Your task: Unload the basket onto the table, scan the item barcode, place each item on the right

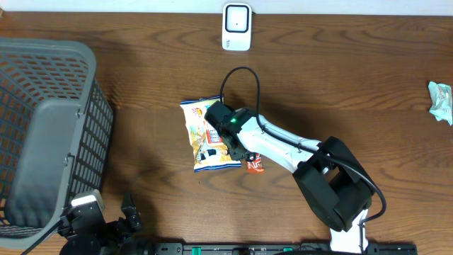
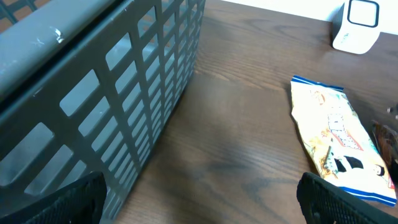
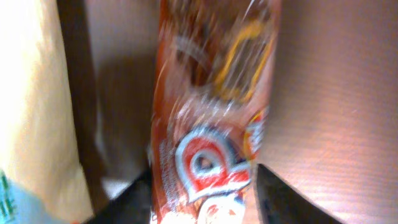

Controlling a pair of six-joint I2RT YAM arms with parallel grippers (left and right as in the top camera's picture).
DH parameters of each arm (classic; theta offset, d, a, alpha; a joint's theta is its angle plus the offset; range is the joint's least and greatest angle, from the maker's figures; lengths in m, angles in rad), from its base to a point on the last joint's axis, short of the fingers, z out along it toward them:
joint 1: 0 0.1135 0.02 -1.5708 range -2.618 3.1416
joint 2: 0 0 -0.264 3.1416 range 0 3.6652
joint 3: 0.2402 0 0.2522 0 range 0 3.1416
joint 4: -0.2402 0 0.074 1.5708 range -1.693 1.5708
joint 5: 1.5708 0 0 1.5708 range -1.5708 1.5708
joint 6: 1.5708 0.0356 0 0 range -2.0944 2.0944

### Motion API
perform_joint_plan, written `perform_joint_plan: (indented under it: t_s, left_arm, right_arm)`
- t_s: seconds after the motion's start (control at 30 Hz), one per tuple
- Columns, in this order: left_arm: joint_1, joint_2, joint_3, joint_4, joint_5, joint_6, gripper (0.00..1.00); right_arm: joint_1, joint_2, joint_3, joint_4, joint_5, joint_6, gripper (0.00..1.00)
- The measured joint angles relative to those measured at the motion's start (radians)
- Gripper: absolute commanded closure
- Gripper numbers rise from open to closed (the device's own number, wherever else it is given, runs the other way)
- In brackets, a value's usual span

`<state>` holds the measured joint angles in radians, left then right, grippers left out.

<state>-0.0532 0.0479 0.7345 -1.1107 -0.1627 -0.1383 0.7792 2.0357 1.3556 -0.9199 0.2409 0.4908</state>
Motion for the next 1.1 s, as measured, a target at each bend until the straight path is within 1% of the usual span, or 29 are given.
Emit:
perform_joint_plan:
  t_s: [0.07, 0.1, 0.17, 0.3, 0.37, 0.47, 0.6, 0.73, 0.83, 0.87, 0.97, 1.1]
  left_arm:
    - [0.000, 0.000, 0.000, 0.000, 0.000, 0.000, 0.02]
    - [0.000, 0.000, 0.000, 0.000, 0.000, 0.000, 0.02]
    - [0.000, 0.000, 0.000, 0.000, 0.000, 0.000, 0.02]
    - [0.000, 0.000, 0.000, 0.000, 0.000, 0.000, 0.02]
    - [0.000, 0.000, 0.000, 0.000, 0.000, 0.000, 0.02]
    - [0.000, 0.000, 0.000, 0.000, 0.000, 0.000, 0.02]
    - [0.000, 0.000, 0.000, 0.000, 0.000, 0.000, 0.02]
    - [0.000, 0.000, 0.000, 0.000, 0.000, 0.000, 0.02]
    - [0.000, 0.000, 0.000, 0.000, 0.000, 0.000, 0.02]
    - [0.000, 0.000, 0.000, 0.000, 0.000, 0.000, 0.02]
    - [0.000, 0.000, 0.000, 0.000, 0.000, 0.000, 0.02]
    - [0.000, 0.000, 0.000, 0.000, 0.000, 0.000, 0.02]
  right_arm:
    - [0.000, 0.002, 0.000, -0.027, -0.029, -0.015, 0.86]
    - [0.000, 0.007, 0.001, -0.039, -0.039, -0.038, 0.99]
    - [-0.001, 0.013, 0.006, -0.050, -0.040, -0.055, 0.99]
    - [-0.011, 0.015, 0.010, -0.052, -0.077, -0.137, 0.99]
    - [-0.026, 0.014, 0.022, -0.056, -0.145, -0.187, 0.99]
    - [-0.052, 0.013, 0.046, -0.094, -0.387, -0.294, 0.99]
    - [-0.098, -0.011, 0.052, -0.180, -0.640, -0.455, 0.99]
    - [-0.187, -0.086, 0.063, -0.270, -0.937, -0.679, 0.99]
    - [-0.230, -0.100, 0.069, -0.316, -1.125, -0.824, 0.99]
    - [-0.242, -0.100, 0.069, -0.345, -1.219, -0.901, 0.99]
    - [-0.247, -0.100, 0.069, -0.367, -1.363, -1.006, 0.99]
    - [-0.247, -0.100, 0.069, -0.369, -1.488, -1.071, 0.99]
